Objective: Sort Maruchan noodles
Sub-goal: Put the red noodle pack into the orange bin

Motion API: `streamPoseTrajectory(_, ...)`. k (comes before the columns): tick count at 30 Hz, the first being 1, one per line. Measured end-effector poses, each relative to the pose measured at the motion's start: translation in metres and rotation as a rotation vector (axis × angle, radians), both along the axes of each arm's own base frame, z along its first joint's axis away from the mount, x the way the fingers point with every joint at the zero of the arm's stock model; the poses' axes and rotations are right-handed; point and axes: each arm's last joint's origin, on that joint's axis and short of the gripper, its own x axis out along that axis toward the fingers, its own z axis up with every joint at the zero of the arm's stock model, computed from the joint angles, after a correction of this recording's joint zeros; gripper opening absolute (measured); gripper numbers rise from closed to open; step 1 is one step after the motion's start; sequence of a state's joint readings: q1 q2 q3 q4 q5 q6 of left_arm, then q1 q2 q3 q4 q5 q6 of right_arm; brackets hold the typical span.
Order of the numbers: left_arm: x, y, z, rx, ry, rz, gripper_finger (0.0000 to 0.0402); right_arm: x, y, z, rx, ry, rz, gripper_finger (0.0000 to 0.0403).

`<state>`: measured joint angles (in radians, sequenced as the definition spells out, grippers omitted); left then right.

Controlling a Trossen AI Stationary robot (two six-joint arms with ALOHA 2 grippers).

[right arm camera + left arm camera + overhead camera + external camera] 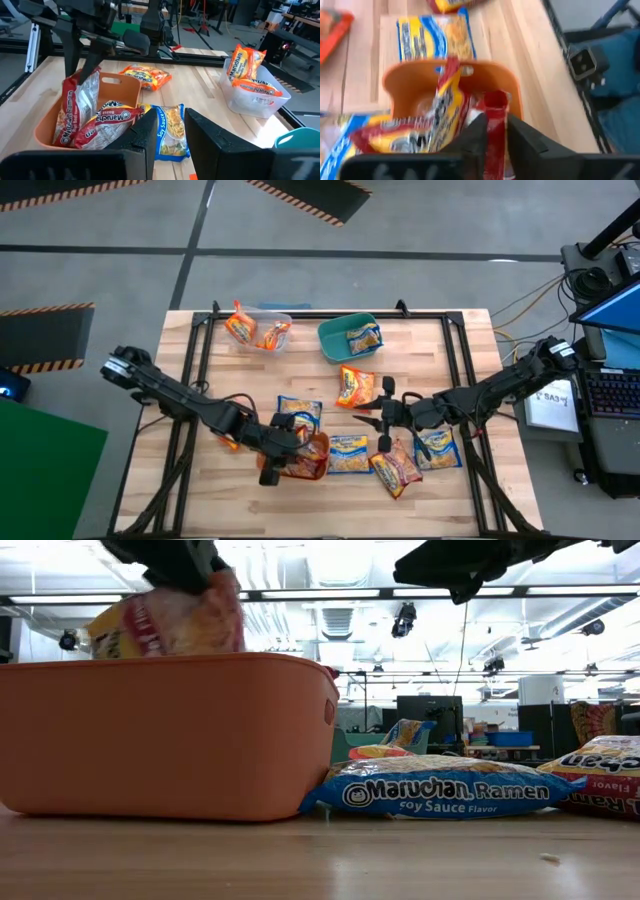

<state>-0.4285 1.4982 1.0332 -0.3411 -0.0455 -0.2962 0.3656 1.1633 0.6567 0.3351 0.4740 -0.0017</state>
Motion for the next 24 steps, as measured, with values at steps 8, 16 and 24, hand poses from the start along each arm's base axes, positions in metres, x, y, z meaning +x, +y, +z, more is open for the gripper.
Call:
streamPoseTrajectory(8,0.019,-0.007,-0.011,-0.027,-0.088,0.017,0.0008,0.0,0.0,0.002,-0.015,-0.012,0.006,0.0086)
streamPoseTrajectory(16,0.035,-0.011,-0.028,-0.148,-0.098,0.0,0.0001,0.0,0.0,0.002,-0.018,-0.012,0.01,0.0079)
streamPoseTrajectory(24,0.036,-0.012,-0.023,-0.172,-0.138,-0.014,0.0002,0.001,0.001,0.002,-0.019,-0.015,0.017,0.0084)
